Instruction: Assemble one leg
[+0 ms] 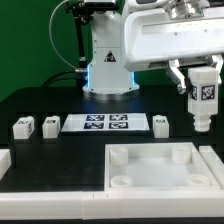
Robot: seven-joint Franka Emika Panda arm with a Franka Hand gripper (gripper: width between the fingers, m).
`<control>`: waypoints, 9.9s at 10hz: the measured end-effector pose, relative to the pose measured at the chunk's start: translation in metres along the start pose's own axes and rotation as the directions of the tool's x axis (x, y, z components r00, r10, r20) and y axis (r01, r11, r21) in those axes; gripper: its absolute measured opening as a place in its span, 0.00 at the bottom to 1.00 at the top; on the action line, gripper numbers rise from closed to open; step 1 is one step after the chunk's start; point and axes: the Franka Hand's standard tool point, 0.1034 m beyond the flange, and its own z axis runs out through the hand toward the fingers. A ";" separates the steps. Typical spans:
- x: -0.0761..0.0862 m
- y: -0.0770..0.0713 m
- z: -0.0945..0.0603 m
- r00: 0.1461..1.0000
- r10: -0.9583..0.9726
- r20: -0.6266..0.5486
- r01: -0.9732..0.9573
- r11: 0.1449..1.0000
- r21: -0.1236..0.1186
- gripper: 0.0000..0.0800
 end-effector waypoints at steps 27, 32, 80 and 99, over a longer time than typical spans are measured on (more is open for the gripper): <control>-0.038 0.006 0.065 0.995 0.041 0.090 -0.041 0.999 -0.003 0.65; -0.038 0.006 0.065 0.995 0.041 0.090 -0.041 0.999 -0.003 0.81; -0.018 -0.016 0.075 0.585 0.653 0.481 -0.602 0.747 -0.282 0.47; -0.023 0.001 0.082 0.492 0.783 0.381 -0.743 0.605 -0.286 0.81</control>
Offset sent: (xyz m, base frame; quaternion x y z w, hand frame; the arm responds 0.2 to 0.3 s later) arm 0.0000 0.0000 0.0000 0.0000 0.0000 0.0000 1.0000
